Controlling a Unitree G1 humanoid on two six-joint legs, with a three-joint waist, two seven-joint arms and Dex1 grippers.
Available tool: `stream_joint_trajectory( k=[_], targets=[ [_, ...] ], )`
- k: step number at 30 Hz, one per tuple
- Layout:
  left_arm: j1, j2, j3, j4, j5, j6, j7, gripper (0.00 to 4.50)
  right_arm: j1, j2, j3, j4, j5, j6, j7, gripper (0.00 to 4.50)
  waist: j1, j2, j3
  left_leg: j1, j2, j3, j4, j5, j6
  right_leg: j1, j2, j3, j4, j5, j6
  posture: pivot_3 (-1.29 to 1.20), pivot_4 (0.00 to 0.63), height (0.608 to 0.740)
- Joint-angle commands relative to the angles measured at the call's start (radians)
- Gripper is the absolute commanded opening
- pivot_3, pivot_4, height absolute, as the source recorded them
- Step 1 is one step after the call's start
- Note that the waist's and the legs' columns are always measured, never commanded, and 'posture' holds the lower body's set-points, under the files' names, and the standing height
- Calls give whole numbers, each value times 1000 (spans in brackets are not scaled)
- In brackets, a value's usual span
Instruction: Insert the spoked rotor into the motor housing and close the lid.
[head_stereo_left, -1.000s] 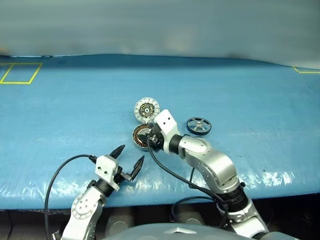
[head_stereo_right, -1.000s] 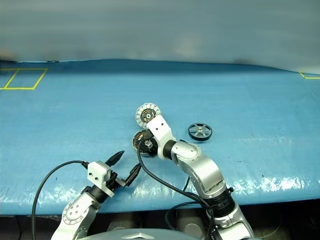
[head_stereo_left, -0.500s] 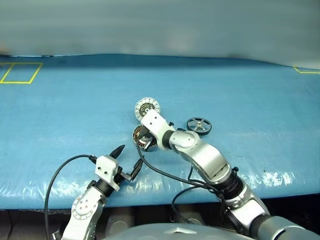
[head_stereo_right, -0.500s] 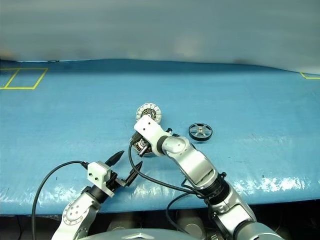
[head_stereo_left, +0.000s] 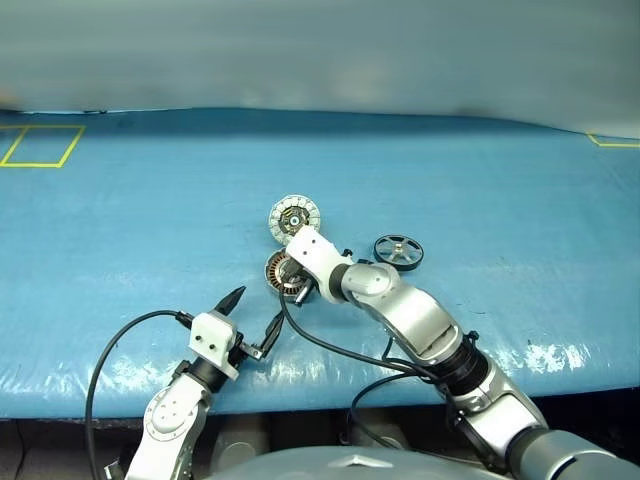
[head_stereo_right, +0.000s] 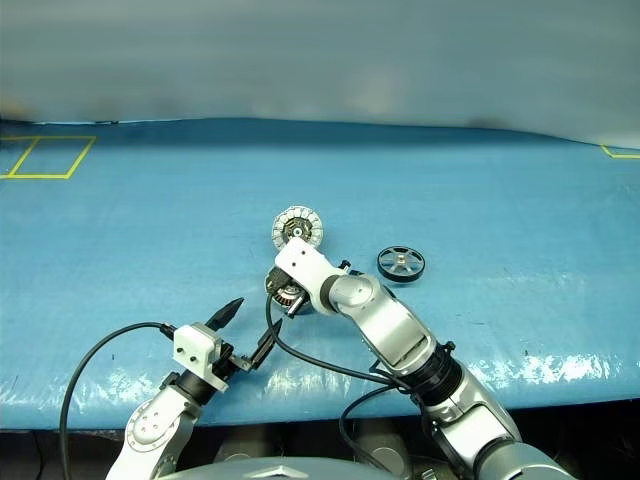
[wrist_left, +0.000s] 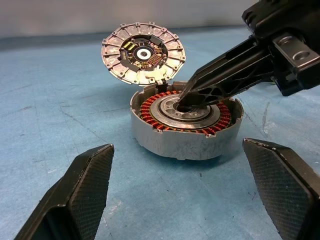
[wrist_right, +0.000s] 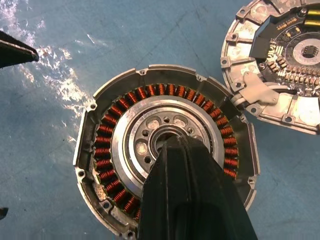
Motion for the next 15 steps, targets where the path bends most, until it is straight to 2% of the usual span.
stream_joint_trajectory(
  k=[1,10,15],
  targets=[
    [-1,-1,-8,-3,1,-22,-4,4500,14,-23,-11,-43,-1,18,12,21,0,0,0,0,0,0,0,0,0,0,0,0,0,0,0,0,150,740],
    [-6,2,-9,-3,-2,-18,-9,4500,25,-20,-12,-57,8,15,16,21,1,0,0,0,0,0,0,0,0,0,0,0,0,0,0,0,150,740],
    [-5,3,-9,-7,-2,-12,-9,4500,30,21,-85,-101,46,5,18,21,1,0,0,0,0,0,0,0,0,0,0,0,0,0,0,0,150,740]
  ],
)
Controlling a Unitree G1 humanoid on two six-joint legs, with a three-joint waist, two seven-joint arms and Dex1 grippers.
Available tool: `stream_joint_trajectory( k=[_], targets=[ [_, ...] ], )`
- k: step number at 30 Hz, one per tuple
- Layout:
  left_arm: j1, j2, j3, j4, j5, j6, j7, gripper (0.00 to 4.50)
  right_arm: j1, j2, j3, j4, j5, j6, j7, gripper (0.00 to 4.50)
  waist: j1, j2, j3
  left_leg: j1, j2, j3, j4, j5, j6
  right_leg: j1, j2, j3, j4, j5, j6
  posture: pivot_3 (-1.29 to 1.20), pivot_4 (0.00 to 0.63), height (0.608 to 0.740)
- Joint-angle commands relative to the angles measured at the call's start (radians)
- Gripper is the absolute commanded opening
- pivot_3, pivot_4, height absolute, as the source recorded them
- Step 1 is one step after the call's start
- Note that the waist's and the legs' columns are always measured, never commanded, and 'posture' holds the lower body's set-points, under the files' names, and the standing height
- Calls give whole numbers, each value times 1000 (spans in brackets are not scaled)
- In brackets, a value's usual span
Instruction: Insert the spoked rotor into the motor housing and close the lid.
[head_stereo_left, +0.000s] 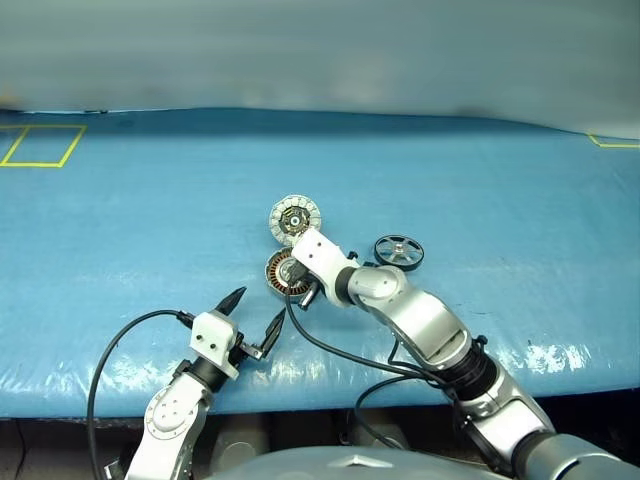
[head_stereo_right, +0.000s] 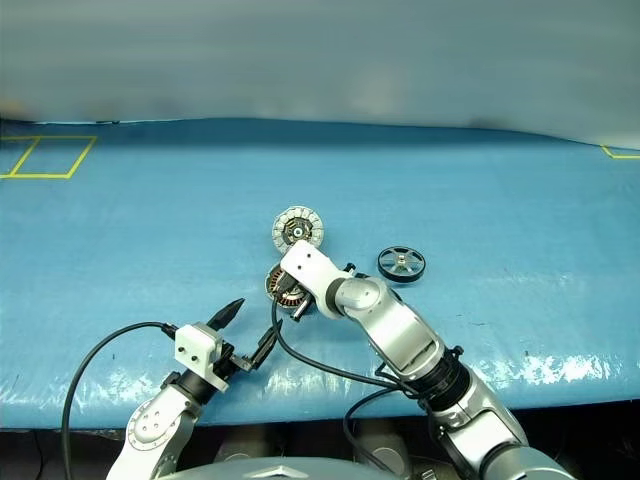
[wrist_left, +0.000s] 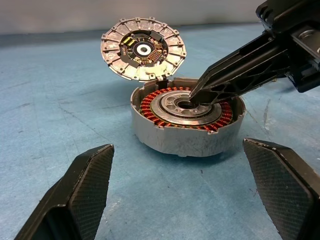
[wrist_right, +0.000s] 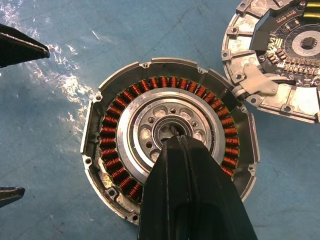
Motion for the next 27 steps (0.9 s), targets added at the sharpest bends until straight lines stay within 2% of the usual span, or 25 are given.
stream_joint_trajectory(
  k=[1,7,14,18,22,27],
  targets=[
    [3,0,-8,-16,-2,-12,-3,4500,7,38,-97,-76,46,-5,4,21,0,0,0,0,0,0,0,0,0,0,0,0,0,0,0,0,150,740],
    [9,1,-4,-24,-5,-7,1,4500,65,73,-308,-135,112,-8,-21,21,2,0,0,0,0,-1,0,0,0,0,0,0,0,0,0,0,150,740],
    [7,8,-9,-27,-17,4,-9,4500,94,-84,-461,-126,83,51,-59,21,1,0,0,-1,-1,1,0,0,0,0,-1,0,-1,0,1,0,150,740],
    [2,6,-16,-20,-20,4,-15,4500,86,-161,-481,-86,59,68,-72,862,-2,0,0,0,0,1,-1,0,0,0,1,0,-1,0,0,0,150,740],
    [-1,0,-18,-12,-21,2,-15,4500,86,-190,-479,-68,39,92,-95,2195,-2,0,0,0,0,1,-1,0,0,0,1,0,-1,0,0,0,150,740],
    [2,-3,-18,-8,-18,-1,-11,4500,94,-132,-531,-81,45,163,-143,2195,-1,0,0,-1,0,1,-1,0,0,0,1,1,-1,0,0,0,150,740]
  ],
)
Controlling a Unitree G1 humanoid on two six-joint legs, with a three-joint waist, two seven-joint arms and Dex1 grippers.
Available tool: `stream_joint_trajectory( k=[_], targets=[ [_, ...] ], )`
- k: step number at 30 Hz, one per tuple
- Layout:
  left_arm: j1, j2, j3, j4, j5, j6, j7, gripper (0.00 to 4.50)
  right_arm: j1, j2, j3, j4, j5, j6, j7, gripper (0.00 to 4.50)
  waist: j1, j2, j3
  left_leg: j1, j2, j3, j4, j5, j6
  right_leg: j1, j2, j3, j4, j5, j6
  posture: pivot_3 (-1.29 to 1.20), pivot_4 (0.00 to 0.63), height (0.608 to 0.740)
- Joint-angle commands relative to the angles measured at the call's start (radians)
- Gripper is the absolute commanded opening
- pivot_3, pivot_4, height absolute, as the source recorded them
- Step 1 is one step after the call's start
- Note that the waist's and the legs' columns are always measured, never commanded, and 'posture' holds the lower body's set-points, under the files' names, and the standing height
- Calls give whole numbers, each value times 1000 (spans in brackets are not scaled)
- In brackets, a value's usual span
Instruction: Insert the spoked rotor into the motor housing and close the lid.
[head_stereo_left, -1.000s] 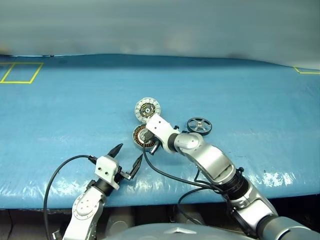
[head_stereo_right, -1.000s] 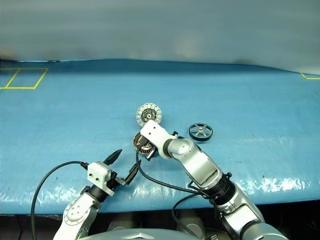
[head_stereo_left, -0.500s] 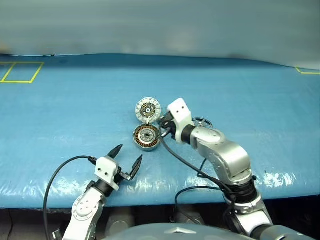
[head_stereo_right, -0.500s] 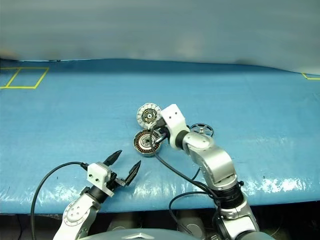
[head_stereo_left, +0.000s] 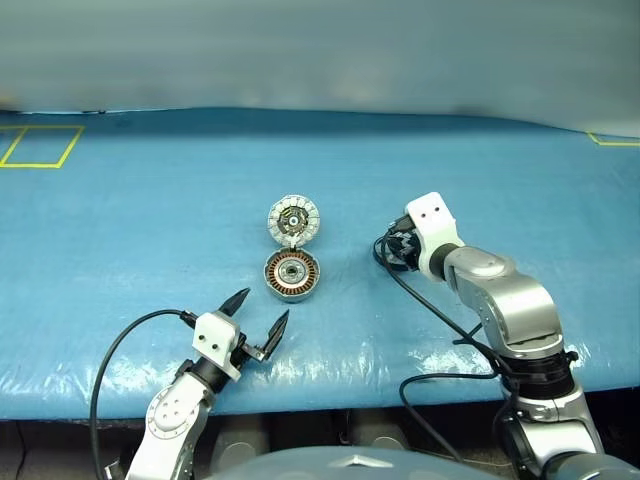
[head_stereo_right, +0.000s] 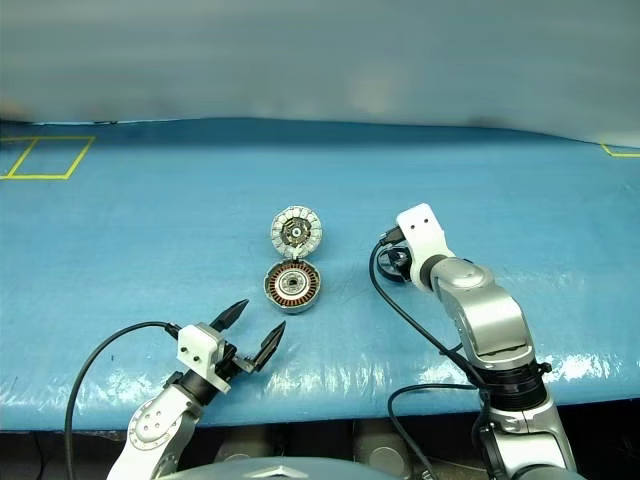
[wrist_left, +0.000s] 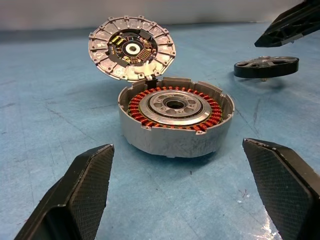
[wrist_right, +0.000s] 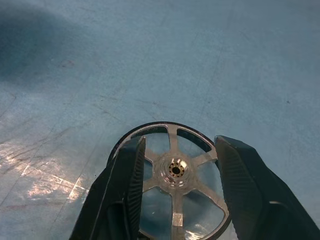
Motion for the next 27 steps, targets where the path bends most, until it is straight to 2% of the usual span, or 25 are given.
stream_joint_trajectory(
  k=[1,9,19,26,27],
  targets=[
    [4,-8,-6,-7,-7,-9,3,4500,-3,72,-76,-43,2,53,-58,2195,0,0,0,0,0,0,0,0,0,0,0,0,0,0,0,0,150,740],
    [5,-7,-4,-1,-10,-12,-4,4500,49,194,-93,-122,-32,107,-169,2195,2,0,0,0,0,0,0,0,0,-1,-1,1,0,0,1,0,150,740],
    [-3,-3,-4,8,-13,-11,-17,4500,87,208,-80,-125,-61,83,-216,2195,0,0,0,0,0,0,0,0,0,0,0,1,0,-1,2,0,150,740],
    [0,-3,0,7,-14,-7,-17,4500,86,265,-107,-127,-49,77,-220,2195,-1,0,0,0,0,0,0,0,0,0,0,1,0,-1,2,0,150,740],
    [0,-3,0,6,-14,-6,-17,4500,84,268,-107,-130,-50,79,-219,2557,-1,0,0,0,0,0,0,0,0,0,0,1,0,-1,2,0,150,740]
  ],
)
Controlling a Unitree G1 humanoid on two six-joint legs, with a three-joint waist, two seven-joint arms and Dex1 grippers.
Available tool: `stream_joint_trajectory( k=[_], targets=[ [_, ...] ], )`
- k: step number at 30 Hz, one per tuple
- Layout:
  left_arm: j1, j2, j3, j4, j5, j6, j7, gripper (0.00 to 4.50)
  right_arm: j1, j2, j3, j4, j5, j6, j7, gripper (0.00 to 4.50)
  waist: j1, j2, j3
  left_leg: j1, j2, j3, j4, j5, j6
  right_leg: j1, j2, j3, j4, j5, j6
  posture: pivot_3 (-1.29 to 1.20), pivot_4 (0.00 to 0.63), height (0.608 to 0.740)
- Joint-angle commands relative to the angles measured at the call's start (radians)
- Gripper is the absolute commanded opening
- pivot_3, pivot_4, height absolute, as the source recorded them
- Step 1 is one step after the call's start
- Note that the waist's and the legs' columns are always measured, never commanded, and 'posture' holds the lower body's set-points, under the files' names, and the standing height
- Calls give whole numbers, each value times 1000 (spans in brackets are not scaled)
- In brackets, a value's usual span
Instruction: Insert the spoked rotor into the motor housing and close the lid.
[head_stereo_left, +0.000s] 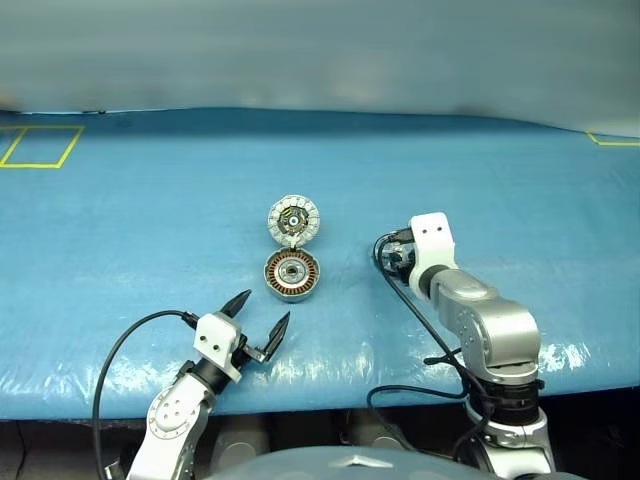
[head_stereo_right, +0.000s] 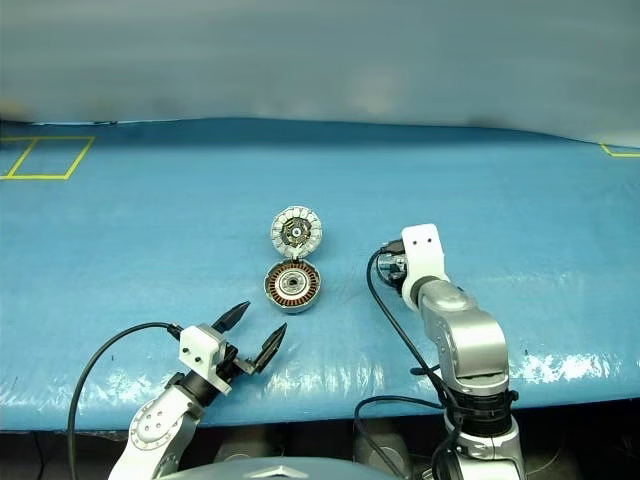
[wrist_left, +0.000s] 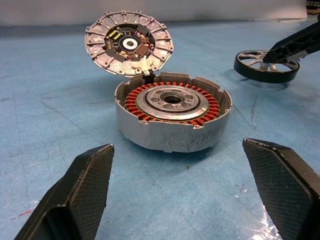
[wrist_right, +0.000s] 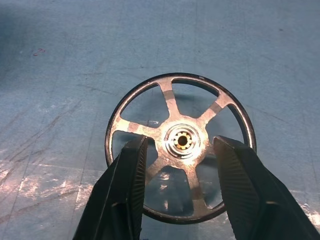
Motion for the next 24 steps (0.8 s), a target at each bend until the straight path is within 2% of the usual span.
stream_joint_trajectory(
  k=[1,5,16,24],
  targets=[
    [2,0,1,-9,-13,-5,-4,4500,-17,6,-18,-31,0,-23,-7,2781,0,0,0,0,0,0,0,0,0,0,0,0,0,0,0,0,150,740],
    [1,2,2,-10,-16,-4,-6,4500,-16,2,-8,-33,-13,-23,-15,4046,0,0,0,0,0,0,0,0,0,0,0,0,0,0,0,0,150,740],
    [-6,11,2,-13,-17,5,-16,4500,-4,-9,14,-60,-18,-32,-19,4046,0,0,0,0,0,0,0,0,0,0,0,0,0,0,0,0,150,740],
    [-11,13,0,-14,-19,10,-17,4500,-8,-89,72,-17,-2,-55,43,4046,0,0,0,0,0,0,0,0,0,0,0,0,0,0,0,0,150,740]
  ],
)
